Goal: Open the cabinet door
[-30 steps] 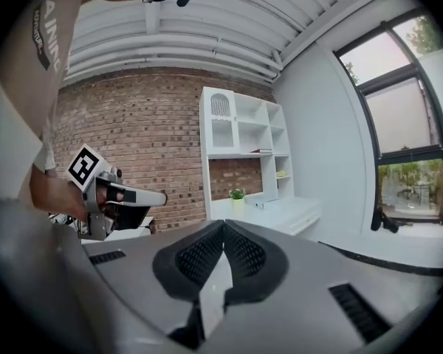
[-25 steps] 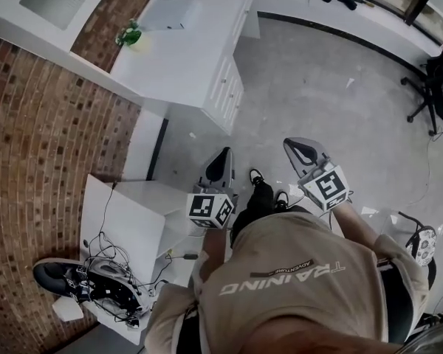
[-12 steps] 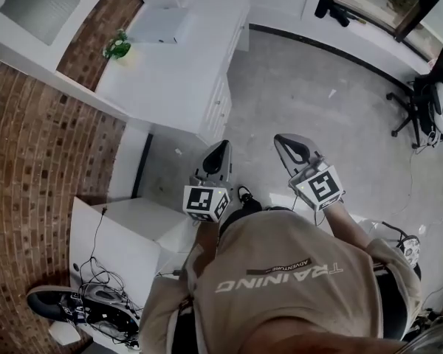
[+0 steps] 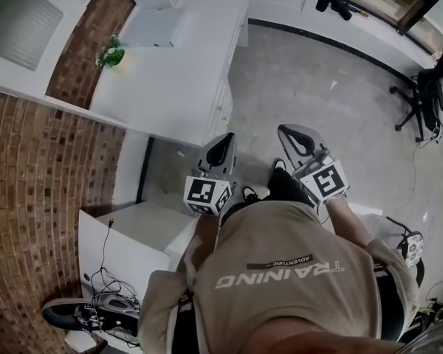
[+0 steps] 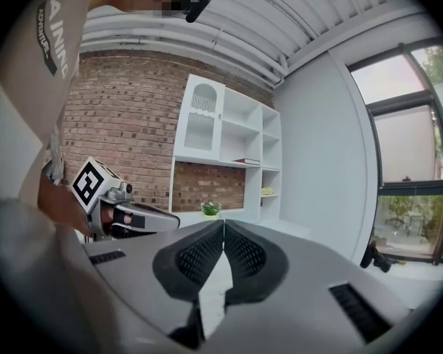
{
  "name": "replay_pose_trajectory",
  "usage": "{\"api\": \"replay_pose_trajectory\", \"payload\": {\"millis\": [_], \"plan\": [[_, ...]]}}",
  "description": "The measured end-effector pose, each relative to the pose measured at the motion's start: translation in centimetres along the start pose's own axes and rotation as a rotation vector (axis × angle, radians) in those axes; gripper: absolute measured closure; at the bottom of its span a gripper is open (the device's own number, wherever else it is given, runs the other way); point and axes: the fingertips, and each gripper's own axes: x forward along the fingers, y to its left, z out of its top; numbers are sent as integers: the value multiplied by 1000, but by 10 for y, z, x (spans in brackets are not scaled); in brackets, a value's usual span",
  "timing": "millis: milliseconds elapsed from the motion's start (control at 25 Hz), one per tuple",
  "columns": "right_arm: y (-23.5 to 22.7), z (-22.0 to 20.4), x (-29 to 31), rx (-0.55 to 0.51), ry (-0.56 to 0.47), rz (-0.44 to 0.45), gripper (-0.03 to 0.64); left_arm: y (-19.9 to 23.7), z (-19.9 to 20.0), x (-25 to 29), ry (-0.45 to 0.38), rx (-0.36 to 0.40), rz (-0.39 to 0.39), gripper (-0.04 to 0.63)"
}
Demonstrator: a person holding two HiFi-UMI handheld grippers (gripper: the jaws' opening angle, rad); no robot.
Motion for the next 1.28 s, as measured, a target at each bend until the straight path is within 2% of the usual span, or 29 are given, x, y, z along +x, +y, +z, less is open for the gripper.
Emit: {"api": "replay_pose_trajectory", "payload": {"millis": [240, 400, 520, 640, 840, 880, 1000, 1160, 1280], "plan": [[-76, -13, 26, 42, -7, -17, 603, 20, 19, 50, 6, 45, 54, 588], [-110, -14, 64, 60, 1, 71, 603, 52, 48, 80, 9, 81, 147, 588], [-128, -5, 96, 47, -21, 147, 603, 74, 78, 99, -17, 72, 187, 588], [-145, 1, 120, 64, -52, 205, 603, 84, 86, 118, -10, 98, 247, 588], [-169, -10, 144, 58, -51, 308, 603, 88, 73, 148, -24, 1, 337, 588], [-173, -12, 146, 53, -48, 331, 603, 88, 70, 150, -17, 1, 359, 588], [-194, -15, 164, 45, -35, 369, 603, 97, 77, 159, 9, 68, 425, 588], [-208, -14, 192, 46, -27, 392, 603, 111, 87, 161, -34, 6, 444, 588], [-195, -9, 215, 55, -47, 423, 603, 129, 77, 152, -11, -7, 483, 588]]}}
